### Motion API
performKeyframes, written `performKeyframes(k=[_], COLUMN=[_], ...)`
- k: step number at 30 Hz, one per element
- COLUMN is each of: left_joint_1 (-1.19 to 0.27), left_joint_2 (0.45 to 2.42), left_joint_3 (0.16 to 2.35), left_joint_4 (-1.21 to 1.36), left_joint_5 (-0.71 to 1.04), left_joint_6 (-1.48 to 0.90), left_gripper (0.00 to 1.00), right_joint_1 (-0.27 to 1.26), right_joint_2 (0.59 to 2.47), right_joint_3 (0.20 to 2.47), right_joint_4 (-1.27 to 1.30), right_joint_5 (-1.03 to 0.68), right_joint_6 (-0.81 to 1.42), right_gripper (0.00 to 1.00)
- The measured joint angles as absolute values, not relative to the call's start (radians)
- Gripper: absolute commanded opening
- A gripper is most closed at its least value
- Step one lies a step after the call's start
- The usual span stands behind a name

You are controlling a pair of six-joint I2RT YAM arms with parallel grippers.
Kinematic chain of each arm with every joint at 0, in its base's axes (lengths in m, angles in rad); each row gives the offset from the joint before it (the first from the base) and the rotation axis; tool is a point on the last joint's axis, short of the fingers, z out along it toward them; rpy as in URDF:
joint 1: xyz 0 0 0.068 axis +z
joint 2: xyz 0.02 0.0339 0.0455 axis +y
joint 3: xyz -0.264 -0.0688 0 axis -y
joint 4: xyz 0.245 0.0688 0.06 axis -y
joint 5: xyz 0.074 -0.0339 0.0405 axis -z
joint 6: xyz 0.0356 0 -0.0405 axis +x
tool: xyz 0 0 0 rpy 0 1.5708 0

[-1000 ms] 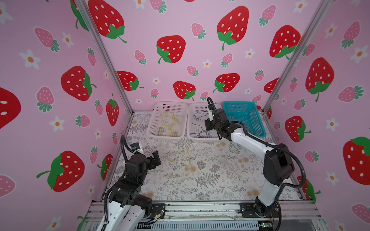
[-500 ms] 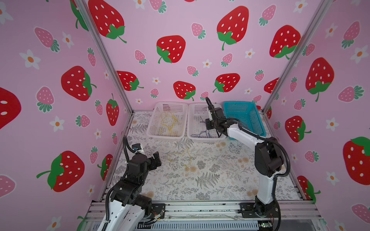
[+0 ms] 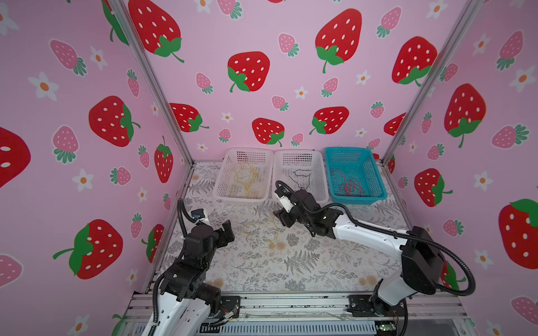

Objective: Untangle the cables
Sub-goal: 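Lower the right gripper to the loose yellow wire and grasp it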

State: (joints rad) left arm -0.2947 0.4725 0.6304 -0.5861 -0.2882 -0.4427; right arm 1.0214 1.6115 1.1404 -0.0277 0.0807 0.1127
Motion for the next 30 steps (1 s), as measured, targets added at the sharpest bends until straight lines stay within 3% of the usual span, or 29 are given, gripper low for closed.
performKeyframes(k=[15,30], left_joint_1=[-0.295,-0.295], left_joint_2=[0.463,0.461], left_joint_3=[0.630,0.630], left_joint_4=[-0.585,-0.585], left_joint_5=[-0.304,-0.305], left_joint_6=[-0.443,-0.443], left_gripper=[0.99,0.99], right_joint_1=[1.058,1.047], right_joint_2=[1.753,1.943], right_joint_3=[1.048,1.135], right_joint_4=[0.220,0.320], right_joint_5=[-0.112,-0.107], right_joint_6=[0.628,0.921], right_gripper=[0.63,0.57])
